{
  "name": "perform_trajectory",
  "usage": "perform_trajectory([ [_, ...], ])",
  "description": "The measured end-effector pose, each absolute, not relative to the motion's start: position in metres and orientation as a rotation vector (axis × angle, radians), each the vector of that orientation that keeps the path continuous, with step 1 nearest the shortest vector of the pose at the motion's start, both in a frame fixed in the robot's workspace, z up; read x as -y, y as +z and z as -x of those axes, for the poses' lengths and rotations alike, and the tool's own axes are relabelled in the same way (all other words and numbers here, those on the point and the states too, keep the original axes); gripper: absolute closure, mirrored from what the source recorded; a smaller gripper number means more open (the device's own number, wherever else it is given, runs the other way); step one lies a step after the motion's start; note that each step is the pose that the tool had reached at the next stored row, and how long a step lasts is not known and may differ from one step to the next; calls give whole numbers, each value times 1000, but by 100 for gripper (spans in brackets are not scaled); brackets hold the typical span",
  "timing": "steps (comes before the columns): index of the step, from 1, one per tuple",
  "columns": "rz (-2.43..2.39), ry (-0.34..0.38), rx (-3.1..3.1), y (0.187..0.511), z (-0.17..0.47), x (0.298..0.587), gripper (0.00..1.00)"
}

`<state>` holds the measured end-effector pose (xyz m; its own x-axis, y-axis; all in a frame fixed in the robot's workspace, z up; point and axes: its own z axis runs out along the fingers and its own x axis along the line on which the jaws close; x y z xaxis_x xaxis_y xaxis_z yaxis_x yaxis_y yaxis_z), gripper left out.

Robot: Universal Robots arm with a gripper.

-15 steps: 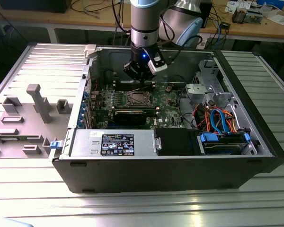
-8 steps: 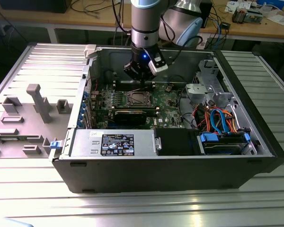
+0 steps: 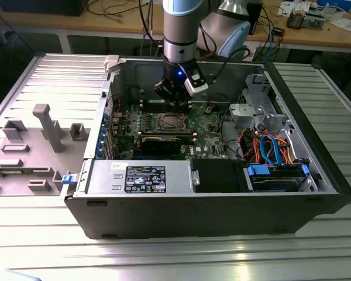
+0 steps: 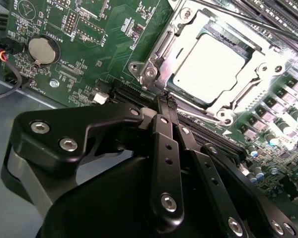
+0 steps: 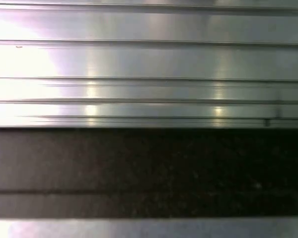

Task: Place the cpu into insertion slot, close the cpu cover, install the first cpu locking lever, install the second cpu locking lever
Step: 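Install the first cpu locking lever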

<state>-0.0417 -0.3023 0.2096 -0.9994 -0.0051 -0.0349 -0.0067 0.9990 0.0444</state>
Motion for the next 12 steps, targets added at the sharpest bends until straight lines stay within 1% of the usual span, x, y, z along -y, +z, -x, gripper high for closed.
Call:
perform_trajectory([
  [12,9,69,-3106,207,40,302,89],
])
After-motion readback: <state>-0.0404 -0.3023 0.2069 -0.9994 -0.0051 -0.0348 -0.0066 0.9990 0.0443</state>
